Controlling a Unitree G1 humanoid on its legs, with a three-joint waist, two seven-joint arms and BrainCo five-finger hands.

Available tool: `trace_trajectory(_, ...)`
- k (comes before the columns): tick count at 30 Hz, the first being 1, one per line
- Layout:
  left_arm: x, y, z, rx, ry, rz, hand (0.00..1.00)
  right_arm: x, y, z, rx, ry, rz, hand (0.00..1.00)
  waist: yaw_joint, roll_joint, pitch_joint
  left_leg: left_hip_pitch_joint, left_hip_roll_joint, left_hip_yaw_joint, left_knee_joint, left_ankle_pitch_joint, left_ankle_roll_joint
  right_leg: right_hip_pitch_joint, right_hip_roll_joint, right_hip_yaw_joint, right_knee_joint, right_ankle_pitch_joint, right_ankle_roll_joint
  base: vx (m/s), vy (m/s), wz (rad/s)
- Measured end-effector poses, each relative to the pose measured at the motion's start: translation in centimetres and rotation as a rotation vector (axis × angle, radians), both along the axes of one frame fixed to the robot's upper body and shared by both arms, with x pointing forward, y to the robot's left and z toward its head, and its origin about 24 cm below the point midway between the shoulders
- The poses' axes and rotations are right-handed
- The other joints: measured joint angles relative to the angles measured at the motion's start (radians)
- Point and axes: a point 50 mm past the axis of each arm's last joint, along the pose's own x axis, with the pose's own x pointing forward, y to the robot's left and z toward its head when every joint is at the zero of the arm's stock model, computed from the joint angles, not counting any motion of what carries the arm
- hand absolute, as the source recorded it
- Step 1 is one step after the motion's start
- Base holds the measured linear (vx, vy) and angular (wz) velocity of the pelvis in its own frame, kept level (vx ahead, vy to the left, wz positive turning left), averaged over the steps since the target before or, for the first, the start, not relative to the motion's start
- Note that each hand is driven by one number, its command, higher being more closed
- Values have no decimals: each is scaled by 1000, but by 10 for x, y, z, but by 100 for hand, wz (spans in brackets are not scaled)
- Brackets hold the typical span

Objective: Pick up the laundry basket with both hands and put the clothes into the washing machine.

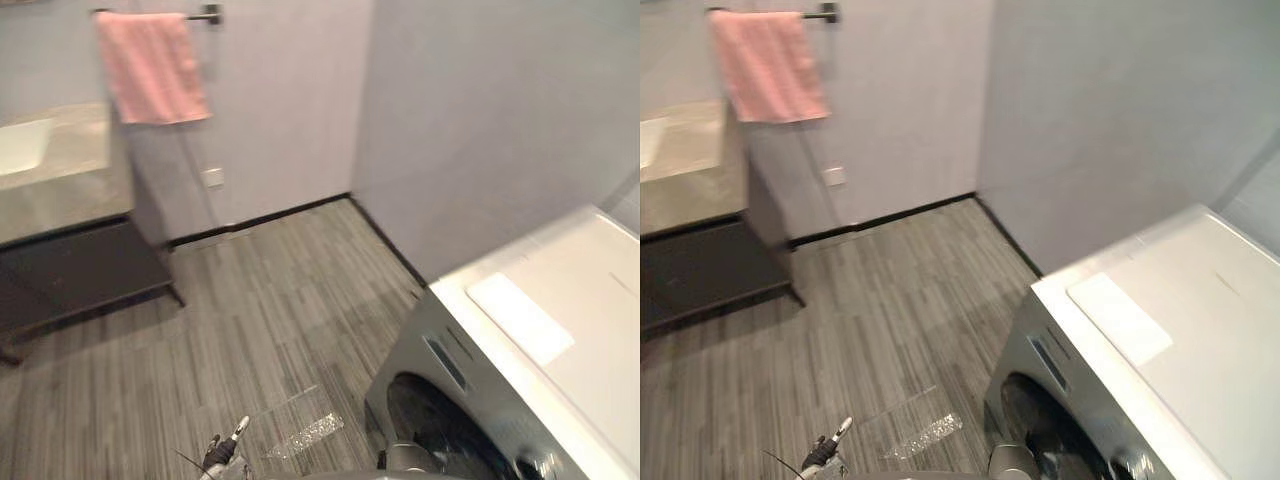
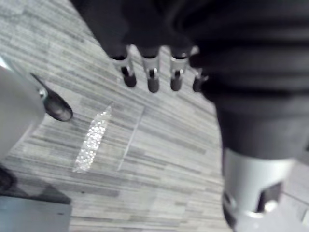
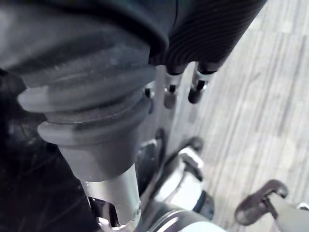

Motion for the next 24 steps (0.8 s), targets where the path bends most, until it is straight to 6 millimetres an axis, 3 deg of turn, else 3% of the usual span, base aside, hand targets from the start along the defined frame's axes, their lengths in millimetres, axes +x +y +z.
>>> trace_trajectory(1,1,5,2,14,-8,15,0,-13,11,-1,47,24,-39,0,9,-30,-4,-16,-25,-23,21,-20,-14,24,-28,-25,-67,23,-6,156,-334,103)
trace_trajectory(3,-5,1,-1,12,22,-11,0,-25,11,-1,87,8,-120,0,13,3,-7,-58,2,-37,69,-36,-32,56,-20,-98,-153,34,-13,127,-234,59)
trace_trajectory(5,-6,1,-2,23,36,-46,0,-27,12,-1,125,14,-123,0,23,15,-12,-69,17,-47,64,-33,-39,86,-4,-123,-226,77,-17,86,-64,23)
trace_trajectory(8,-19,7,-5,30,94,-72,0,-26,9,-1,99,21,-58,0,25,0,-23,-64,3,-52,40,-24,-38,124,-7,-119,-313,125,-2,43,33,-1)
trace_trajectory(12,-32,16,-7,50,158,-105,0,-26,11,-1,49,52,56,0,25,-26,-52,-53,-31,-76,3,13,-14,131,-33,-116,-325,127,-15,31,75,17)
trace_trajectory(16,-41,23,-7,62,186,-113,0,-27,13,-1,36,59,93,0,22,-35,-62,-32,-46,-108,-53,57,-4,139,-38,-106,-322,101,-58,-19,19,26)
trace_trajectory(20,-41,25,-7,70,183,-113,0,-27,13,-1,38,57,97,0,22,-35,-62,-35,-50,-126,-64,79,-5,138,-38,-101,-316,95,-57,-70,-19,22)
trace_trajectory(22,-40,22,-7,65,175,-108,0,-25,12,-1,41,46,104,0,21,-25,-55,-80,-54,-124,48,28,-23,137,-30,-101,-286,66,-67,-100,-20,15)
trace_trajectory(23,-39,24,-5,77,154,-93,0,-24,10,-1,49,35,117,0,23,-19,-49,-130,-53,-97,160,-18,-77,137,-23,-101,-269,61,-76,-174,23,17)
trace_trajectory(24,-37,22,-4,79,133,-75,0,-23,9,0,53,21,116,0,26,-5,-40,-173,-10,6,249,-106,-127,140,-21,-116,-254,66,-81,-153,28,11)
